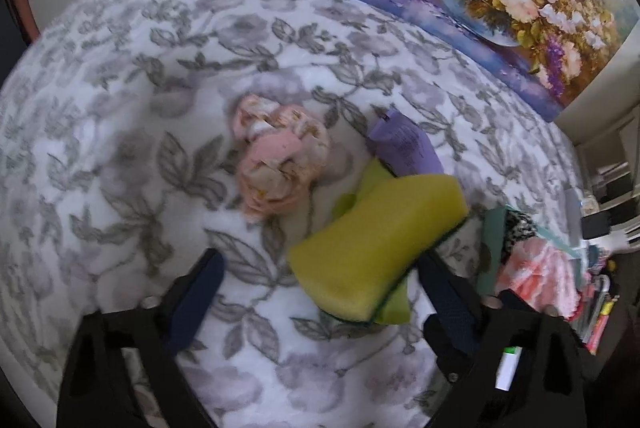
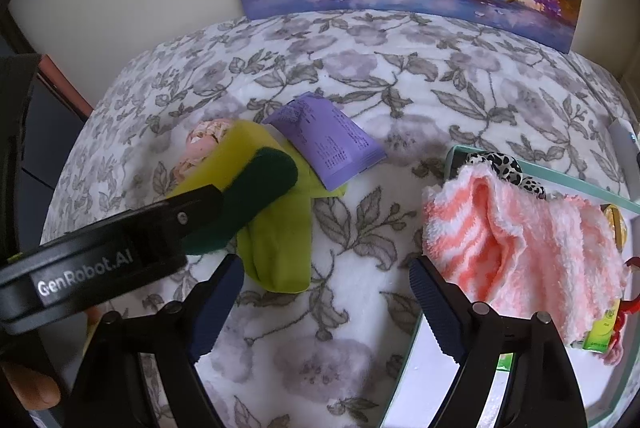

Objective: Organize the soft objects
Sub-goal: 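Close the left tool on the yellow-green sponge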

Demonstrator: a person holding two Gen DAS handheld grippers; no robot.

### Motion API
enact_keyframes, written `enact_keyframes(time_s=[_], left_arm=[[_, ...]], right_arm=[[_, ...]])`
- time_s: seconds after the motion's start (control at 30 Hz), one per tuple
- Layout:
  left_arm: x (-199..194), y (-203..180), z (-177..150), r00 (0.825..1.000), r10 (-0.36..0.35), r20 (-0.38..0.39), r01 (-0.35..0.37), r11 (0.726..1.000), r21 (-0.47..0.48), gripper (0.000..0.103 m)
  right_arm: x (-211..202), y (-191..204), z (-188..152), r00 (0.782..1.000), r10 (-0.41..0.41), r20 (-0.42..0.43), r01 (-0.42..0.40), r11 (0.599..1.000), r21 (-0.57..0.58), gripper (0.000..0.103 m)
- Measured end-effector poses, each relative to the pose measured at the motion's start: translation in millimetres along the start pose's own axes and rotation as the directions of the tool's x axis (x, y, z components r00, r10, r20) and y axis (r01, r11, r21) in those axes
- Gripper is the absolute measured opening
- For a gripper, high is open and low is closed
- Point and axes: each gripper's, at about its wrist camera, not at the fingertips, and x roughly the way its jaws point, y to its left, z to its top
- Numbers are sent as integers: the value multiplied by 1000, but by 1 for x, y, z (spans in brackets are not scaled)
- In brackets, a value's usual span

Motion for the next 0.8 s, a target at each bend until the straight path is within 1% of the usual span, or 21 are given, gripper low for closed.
enact_keyframes(time_s=[0.03, 0.1, 0.13, 0.17, 0.2, 0.3, 0.47, 0.57, 0.67, 0.73, 0.8], left_arm=[[0, 1, 0, 1000, -29, -6, 29, 999, -15, 80], [0, 4, 0, 997, -77, -11, 77, 996, -44, 69], [0, 5, -1, 996, -93, -11, 93, 994, -53, 65], [0, 6, -1, 994, -112, -9, 111, 992, -63, 59], [-1, 6, -1, 992, -124, -7, 123, 990, -71, 57], [-2, 8, 0, 991, -134, 4, 134, 988, -79, 52], [-5, 10, 0, 989, -144, 14, 145, 986, -81, 47], [-10, 10, 1, 989, -144, 25, 145, 987, -75, 41], [-16, 13, 1, 989, -143, 39, 145, 986, -76, 40], [-18, 16, 1, 989, -143, 45, 147, 986, -83, 40], [-21, 20, 1, 988, -144, 56, 149, 984, -98, 39]], right_arm=[[0, 0, 0, 1000, -1, -1, 1, 1000, -1, 87], [1, 0, 0, 1000, -2, -3, 2, 1000, -1, 87], [1, 0, 0, 1000, -2, -5, 2, 1000, 0, 87], [1, -1, 0, 1000, -2, -5, 2, 1000, 0, 87], [1, -1, 0, 1000, -3, -5, 3, 1000, 0, 87], [1, 0, 0, 1000, -3, -5, 3, 1000, -1, 87], [1, 1, 0, 1000, -2, -9, 2, 1000, -7, 87], [1, 2, 0, 1000, 0, -6, 0, 1000, -10, 87], [2, 4, 0, 1000, 2, -4, -2, 1000, -17, 85], [3, 4, 0, 1000, 2, -6, -2, 1000, -23, 83], [5, 6, 0, 1000, -1, -8, 1, 1000, -30, 78]])
